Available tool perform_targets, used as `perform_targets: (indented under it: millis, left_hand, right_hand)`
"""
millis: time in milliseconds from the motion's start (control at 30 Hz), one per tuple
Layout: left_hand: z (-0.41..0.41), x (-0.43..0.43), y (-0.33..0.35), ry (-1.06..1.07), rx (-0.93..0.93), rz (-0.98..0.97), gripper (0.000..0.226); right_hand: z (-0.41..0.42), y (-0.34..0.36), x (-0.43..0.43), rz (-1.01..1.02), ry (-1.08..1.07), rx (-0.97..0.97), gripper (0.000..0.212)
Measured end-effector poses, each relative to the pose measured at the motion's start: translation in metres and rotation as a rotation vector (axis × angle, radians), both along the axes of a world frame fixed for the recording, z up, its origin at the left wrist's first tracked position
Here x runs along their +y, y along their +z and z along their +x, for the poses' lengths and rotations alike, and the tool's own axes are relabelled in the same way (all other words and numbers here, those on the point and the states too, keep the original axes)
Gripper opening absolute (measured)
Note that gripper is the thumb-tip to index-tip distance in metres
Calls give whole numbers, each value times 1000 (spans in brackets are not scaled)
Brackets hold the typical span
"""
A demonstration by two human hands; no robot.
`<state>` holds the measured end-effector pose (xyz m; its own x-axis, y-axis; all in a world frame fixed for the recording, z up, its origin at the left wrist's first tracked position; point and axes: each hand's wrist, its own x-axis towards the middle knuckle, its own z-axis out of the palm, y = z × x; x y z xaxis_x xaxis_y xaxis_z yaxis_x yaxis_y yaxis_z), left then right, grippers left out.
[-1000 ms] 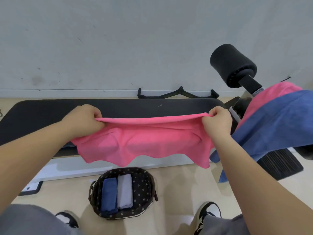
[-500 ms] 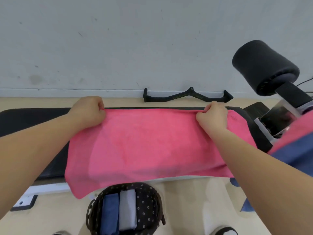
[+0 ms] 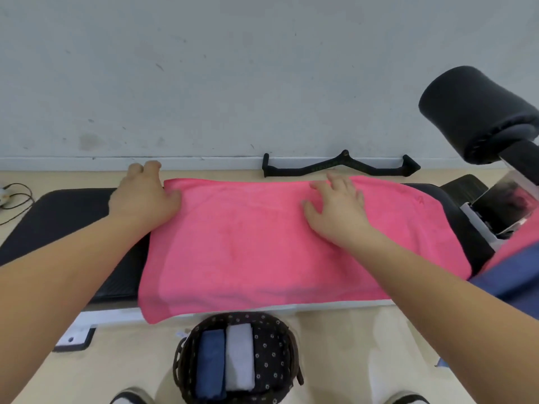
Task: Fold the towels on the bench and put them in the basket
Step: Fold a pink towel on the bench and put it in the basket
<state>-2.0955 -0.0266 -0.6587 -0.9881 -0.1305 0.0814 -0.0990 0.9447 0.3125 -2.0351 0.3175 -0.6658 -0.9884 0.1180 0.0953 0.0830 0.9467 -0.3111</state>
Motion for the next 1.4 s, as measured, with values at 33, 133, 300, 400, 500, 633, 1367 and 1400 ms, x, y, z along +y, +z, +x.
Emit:
perform_targets:
  millis: [33, 133, 300, 400, 500, 633, 1367, 1400]
  left_hand:
    - [9, -5, 2, 46, -49, 75, 61]
    - [38, -6, 1, 56, -97, 216, 49]
    - [54, -5, -11, -19, -1, 267, 48]
    - [48, -18, -17, 31, 48, 312, 45]
    - [36, -29, -11, 68, 37, 332, 33]
    - [32, -22, 6, 93, 101, 2, 50]
    - [67, 256, 9, -812, -10, 115, 53]
    - [63, 274, 13, -849, 7, 128, 51]
  right_hand:
    - [9, 2, -17, 8, 41, -92, 59]
    - [34, 0, -58, 28, 104, -310, 79]
    - [49, -19, -77, 156, 49, -254, 83]
    - [47, -21, -84, 174, 33, -239, 82]
    - [44, -23, -100, 177, 18, -230, 82]
    - [41, -24, -122, 148, 27, -233, 81]
    - [100, 13, 147, -111, -517, -47, 54]
    - [101, 11, 154, -133, -548, -49, 53]
